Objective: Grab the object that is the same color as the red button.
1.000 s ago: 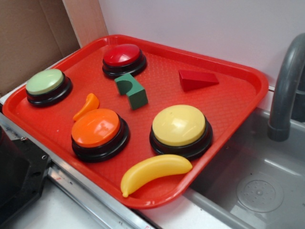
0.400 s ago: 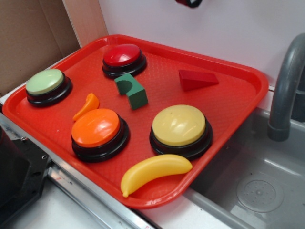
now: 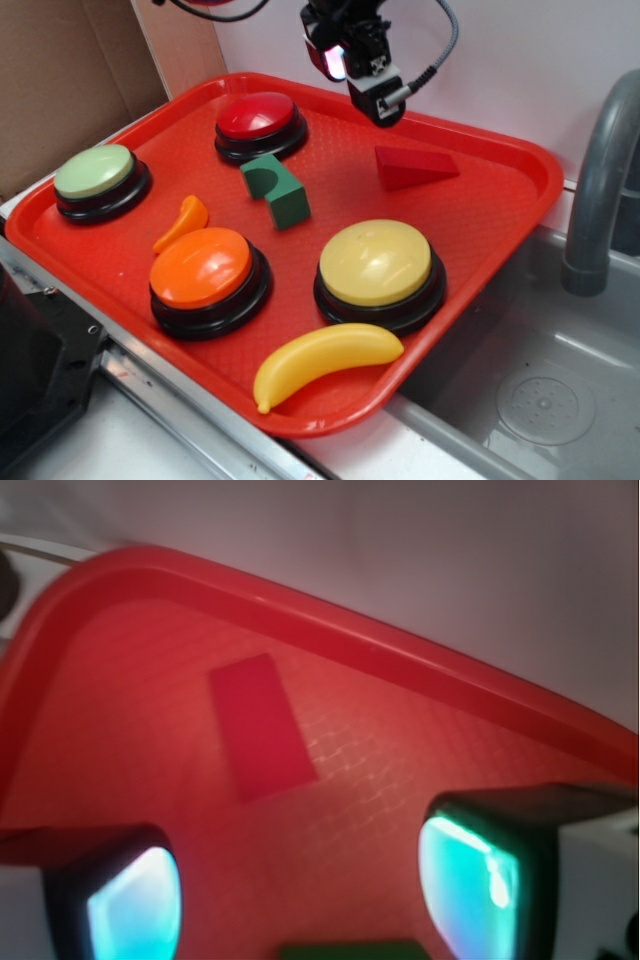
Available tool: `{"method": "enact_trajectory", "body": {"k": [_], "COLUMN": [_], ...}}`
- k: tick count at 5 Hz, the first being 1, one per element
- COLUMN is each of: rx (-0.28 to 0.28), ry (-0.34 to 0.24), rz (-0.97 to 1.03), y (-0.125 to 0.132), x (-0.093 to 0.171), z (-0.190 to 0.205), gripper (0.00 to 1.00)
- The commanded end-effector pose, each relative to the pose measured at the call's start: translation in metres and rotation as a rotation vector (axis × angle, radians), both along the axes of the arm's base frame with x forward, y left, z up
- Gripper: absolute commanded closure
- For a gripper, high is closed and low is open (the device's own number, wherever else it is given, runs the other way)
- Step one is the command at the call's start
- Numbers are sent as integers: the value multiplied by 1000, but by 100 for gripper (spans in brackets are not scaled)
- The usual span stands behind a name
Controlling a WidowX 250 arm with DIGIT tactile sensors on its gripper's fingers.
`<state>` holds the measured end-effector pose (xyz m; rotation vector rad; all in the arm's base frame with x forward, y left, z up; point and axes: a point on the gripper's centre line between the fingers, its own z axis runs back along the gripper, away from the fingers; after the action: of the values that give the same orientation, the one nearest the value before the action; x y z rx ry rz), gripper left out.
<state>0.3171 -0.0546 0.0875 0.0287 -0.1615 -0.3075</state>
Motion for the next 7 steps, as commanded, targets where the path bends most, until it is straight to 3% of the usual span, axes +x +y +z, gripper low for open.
{"method": "enact_trajectory", "body": {"k": [1,2,4,5,7], "rx": [-55,-65,21,15,-2], "ry": [-23,53,15,11,35], "rz": [-18,-42,12,17,23], "y": [-13,-15,-13,-13,-13], "x": [17,14,10,11,-15], "z": [-10,-34,-49,-49,-58], "gripper": [0,0,0,100,100]}}
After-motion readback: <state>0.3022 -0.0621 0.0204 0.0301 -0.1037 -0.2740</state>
